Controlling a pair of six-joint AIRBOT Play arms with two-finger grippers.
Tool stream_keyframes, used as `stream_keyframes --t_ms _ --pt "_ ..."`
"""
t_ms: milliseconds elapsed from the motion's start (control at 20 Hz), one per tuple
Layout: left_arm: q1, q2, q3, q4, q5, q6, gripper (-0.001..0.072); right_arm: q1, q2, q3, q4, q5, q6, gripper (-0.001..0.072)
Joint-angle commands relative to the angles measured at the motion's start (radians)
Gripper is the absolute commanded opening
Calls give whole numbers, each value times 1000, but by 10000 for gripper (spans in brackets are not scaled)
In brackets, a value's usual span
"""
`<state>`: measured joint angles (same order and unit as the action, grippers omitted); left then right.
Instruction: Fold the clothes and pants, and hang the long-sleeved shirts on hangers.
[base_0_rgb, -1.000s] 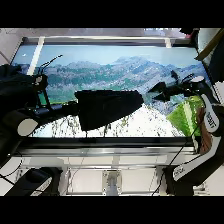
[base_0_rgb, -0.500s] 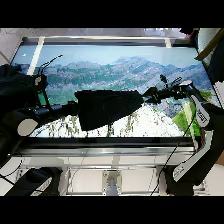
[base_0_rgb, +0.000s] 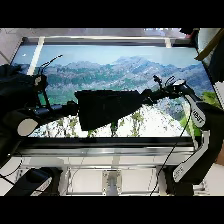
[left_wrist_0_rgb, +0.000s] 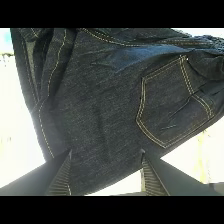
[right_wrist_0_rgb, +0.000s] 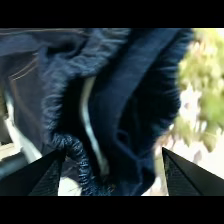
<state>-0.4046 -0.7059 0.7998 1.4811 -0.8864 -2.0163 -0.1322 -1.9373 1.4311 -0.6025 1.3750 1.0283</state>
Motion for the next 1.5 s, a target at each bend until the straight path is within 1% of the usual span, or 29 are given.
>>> stream_keyframes --t_ms 0,150,250,300,350,400,450,600,700,850,900,1150,1300,1450 --pt "1 1 0 0 0 0 471 38 -2 1 -19 -82 2 695" --pt "1 1 0 0 0 0 471 85 -2 1 -58 -93 4 689" --pt "1 1 0 0 0 0 471 112 -2 1 -76 -125 30 676" --pt "1 1 0 0 0 0 472 123 -2 1 -76 -145 37 649" --pt "1 1 0 0 0 0 471 130 -2 3 -74 -157 36 512" --pt "1 1 0 0 0 0 471 133 -1 13 -75 -156 36 328" --pt "1 1 0 0 0 0 471 132 1 31 -70 -150 38 78" --pt "1 1 0 0 0 0 471 98 14 125 -72 -59 76 72" --pt "1 1 0 0 0 0 471 50 41 205 -90 11 141 72" --pt "1 1 0 0 0 1 471 -63 131 265 -130 77 195 72" --pt "1 1 0 0 0 1 471 -111 174 265 -138 97 197 70" --pt "1 1 0 1 0 5 471 -457 414 264 -210 174 254 69" --pt "1 1 0 12 0 5 472 -735 547 259 -236 190 254 68" --pt "1 1 0 12 0 5 471 -1030 632 253 -224 216 254 67"
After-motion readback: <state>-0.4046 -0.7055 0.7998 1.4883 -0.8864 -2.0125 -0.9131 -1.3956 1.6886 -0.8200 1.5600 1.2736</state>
